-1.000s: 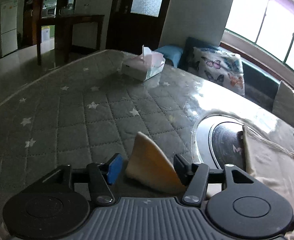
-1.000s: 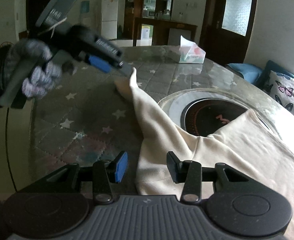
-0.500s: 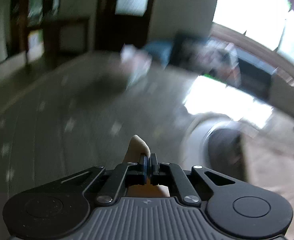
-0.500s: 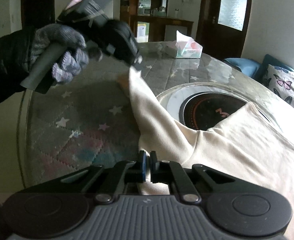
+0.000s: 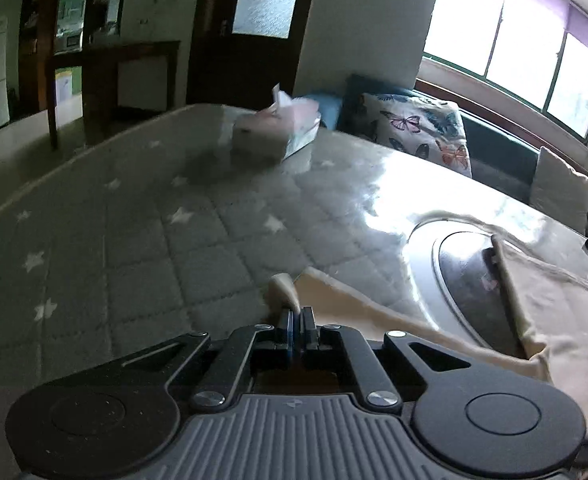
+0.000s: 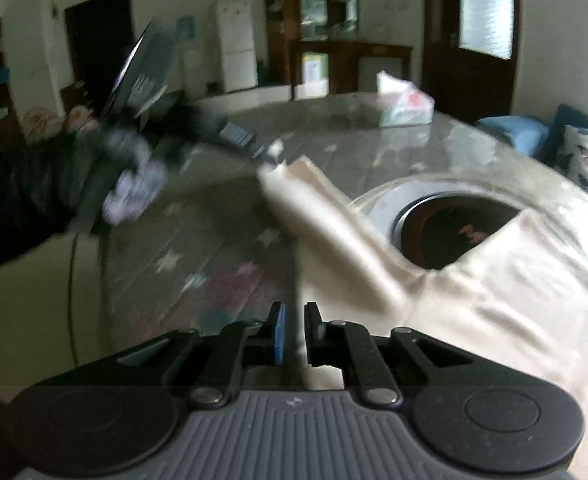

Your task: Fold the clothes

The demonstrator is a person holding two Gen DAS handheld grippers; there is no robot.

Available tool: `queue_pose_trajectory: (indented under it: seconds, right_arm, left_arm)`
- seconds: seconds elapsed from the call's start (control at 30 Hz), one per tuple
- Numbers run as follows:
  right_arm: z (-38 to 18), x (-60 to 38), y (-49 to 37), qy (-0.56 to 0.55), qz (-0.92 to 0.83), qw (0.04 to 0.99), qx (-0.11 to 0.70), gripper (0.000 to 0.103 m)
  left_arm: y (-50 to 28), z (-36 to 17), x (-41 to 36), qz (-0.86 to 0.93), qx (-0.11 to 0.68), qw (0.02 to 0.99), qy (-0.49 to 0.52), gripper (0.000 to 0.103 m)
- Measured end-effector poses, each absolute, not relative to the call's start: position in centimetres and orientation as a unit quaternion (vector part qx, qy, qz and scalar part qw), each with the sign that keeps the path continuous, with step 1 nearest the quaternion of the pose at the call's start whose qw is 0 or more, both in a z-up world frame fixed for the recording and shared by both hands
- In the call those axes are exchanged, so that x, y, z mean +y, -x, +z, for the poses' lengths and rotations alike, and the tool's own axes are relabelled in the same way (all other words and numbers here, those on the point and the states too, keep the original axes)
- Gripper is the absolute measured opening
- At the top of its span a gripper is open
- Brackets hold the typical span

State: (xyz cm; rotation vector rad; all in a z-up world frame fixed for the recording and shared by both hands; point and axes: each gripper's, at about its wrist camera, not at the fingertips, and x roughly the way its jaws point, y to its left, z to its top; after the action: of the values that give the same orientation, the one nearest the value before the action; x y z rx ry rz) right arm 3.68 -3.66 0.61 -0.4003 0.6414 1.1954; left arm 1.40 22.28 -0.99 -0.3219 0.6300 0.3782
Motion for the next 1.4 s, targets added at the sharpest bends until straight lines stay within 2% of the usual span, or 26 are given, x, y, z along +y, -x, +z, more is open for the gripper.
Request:
queue_pose_trajectory:
  seconds: [0.23,0.3,0.43,0.5,0.73,0.77,0.8,1.07,1.4]
  right_arm:
    - [-0.1,-2.0,-8.2,0.165,0.462,0.806,0.331,0.015]
    - [-0.9,-1.6,-8.9,0.162,0.455,0.804,0.348,0.025]
    - [-1.2,-1.7,-9.1,0.156,0.463,0.797,0.355,0.036]
    - [-0.7,-2.1,-9.3,0.146,0.467,0.799,0.348,0.055]
    - [-1.0,-1.6,-12.1,0.122,0.45,0.809,0.358,0.058]
    - [-1.3,-1.3,-12.4,0.12,0.449,0.807,0.363,0.064]
    - [-1.5,-1.1,-12.7,0.118,0.449,0.806,0.368,0.066]
    - [-0.9,-1.0,-10.9,0.125,0.474,0.798,0.35,0.068]
    - [-0.6,-4.3,-6.1,0.215,0.431,0.823,0.303,0.068]
  left_arm:
    - [-2.2,-1.4,22.9,0.192,0.307,0.921,0.141,0.006]
    - [-2.5,-1.5,23.1,0.193,0.305,0.922,0.141,0.006]
    - [-2.4,-1.4,23.5,0.19,0.301,0.922,0.152,0.006]
    - [-2.1,-1.3,23.6,0.188,0.299,0.923,0.154,0.005]
    - [-1.1,-1.1,23.7,0.188,0.289,0.923,0.17,0.005]
    - [-1.0,-1.1,23.7,0.187,0.288,0.923,0.171,0.005]
    - [-1.0,-1.1,23.8,0.187,0.289,0.923,0.171,0.005]
    - [-1.7,-0.6,23.8,0.183,0.284,0.926,0.168,0.004]
    - [-1.7,4.1,21.5,0.156,0.23,0.95,0.143,0.004]
